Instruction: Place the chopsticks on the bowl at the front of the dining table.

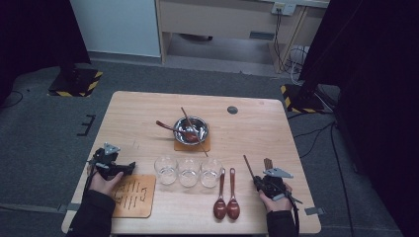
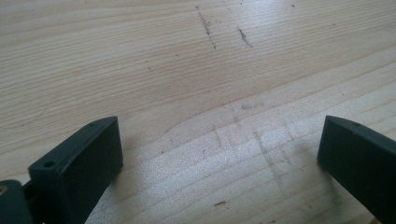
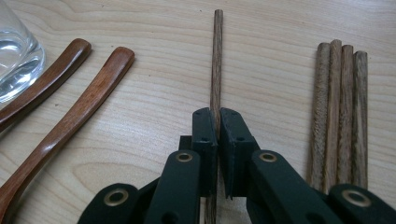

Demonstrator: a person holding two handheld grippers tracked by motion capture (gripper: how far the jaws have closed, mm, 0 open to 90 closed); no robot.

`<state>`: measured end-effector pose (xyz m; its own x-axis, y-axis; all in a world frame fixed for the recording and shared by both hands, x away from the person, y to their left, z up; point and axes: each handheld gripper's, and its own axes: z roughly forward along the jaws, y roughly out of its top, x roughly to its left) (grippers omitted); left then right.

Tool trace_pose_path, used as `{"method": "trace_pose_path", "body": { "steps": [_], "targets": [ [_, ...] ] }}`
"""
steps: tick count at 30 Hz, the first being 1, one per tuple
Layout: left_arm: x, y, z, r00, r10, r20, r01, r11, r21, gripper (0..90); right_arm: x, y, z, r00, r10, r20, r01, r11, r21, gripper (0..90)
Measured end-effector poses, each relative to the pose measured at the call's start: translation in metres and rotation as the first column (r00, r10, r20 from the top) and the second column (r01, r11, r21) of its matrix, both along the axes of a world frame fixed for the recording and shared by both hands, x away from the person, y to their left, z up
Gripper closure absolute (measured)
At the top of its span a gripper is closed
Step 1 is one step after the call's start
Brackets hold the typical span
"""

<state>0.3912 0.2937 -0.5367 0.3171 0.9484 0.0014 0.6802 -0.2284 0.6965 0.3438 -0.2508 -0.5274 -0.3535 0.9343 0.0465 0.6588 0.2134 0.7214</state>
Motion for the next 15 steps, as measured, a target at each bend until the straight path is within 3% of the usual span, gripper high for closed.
{"method": "trace_pose_path", "body": {
  "steps": [5, 15],
  "targets": [
    [0.0, 0.0, 0.0, 1.0, 0.0, 0.0, 0.0, 1.0, 0.0, 0.0, -0.0011, -0.0012, -0.0015, 0.9999, 0.013, 0.008, -0.013, 1.0, -0.007, 79.0],
    [0.0, 0.0, 0.0, 1.0, 0.0, 0.0, 0.0, 1.0, 0.0, 0.0, -0.0058, -0.0014, -0.0018, 0.9999, 0.012, 0.012, -0.012, 1.0, -0.025, 84.5]
  ]
}}
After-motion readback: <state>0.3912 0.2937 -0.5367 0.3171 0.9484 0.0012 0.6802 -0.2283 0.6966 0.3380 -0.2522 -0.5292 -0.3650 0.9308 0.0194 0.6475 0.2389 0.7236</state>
